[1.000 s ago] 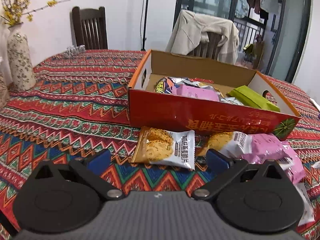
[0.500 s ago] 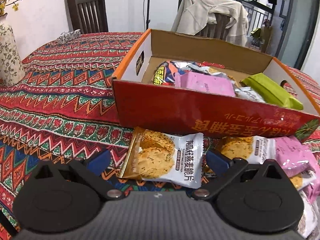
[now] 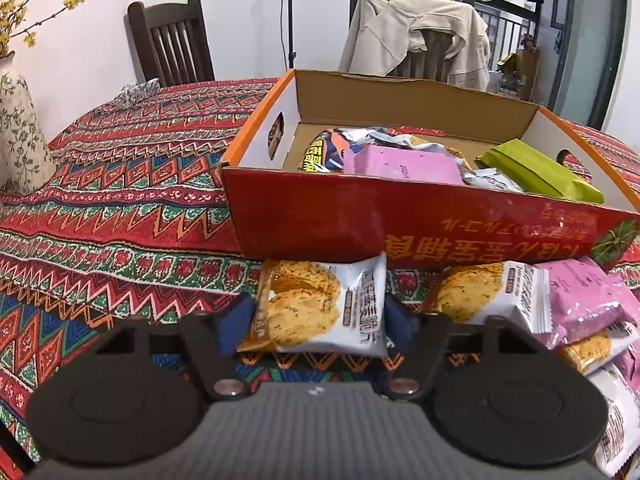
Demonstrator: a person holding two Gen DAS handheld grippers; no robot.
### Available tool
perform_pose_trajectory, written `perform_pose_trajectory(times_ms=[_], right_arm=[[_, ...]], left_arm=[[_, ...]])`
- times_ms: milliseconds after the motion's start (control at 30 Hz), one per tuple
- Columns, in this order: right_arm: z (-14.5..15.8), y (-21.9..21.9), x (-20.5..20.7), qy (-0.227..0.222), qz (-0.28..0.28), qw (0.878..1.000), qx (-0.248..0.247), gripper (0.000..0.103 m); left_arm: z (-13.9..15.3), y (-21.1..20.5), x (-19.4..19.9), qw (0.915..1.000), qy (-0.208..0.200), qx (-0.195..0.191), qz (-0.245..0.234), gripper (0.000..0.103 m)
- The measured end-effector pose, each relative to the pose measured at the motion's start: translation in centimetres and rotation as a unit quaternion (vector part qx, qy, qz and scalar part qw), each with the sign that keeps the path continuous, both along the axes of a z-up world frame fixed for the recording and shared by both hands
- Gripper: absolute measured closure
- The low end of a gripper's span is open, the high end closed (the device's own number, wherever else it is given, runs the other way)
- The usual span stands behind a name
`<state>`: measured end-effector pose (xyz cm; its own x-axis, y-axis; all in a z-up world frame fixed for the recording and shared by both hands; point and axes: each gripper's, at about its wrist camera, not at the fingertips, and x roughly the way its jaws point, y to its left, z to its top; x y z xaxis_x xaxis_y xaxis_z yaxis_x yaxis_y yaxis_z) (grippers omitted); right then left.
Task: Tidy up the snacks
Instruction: 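Grasp the oat cracker packet with the left gripper while the right gripper holds the gold packet, then carry both packets over the box and open both grippers to drop them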
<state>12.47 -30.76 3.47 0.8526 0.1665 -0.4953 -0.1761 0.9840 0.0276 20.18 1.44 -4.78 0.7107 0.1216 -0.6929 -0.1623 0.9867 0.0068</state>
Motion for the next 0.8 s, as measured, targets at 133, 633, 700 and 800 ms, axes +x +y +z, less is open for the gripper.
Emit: perform_pose_trajectory(times_ms=[133,633,700,800], right_arm=[[0.0,0.0,0.0,0.000,0.000,1.000,0.000,0.040],[1.2,1.2,0.1,-0.023,0.013,1.000,-0.002,0.040],[1.9,1.5,0.2,-0.032,0.018,0.999,-0.002,0.040],[2.8,2.4,0.6,-0.047,0.028,0.999,-0.004,0.040]], left_arm=[[0.4,0.1,-0.7,0.9999,-0.011,-0.010,-0.007,0.041],[4.5,-1.0,-4.2,0.9945,-0.095,-0.003,-0.043,0.041],[5.4,-1.1,-4.2,0.9930,-0.108,-0.006,-0.047,0.041],[6.5,-1.4,-4.1,0.9909,-0.125,-0.009,-0.049,0.041]])
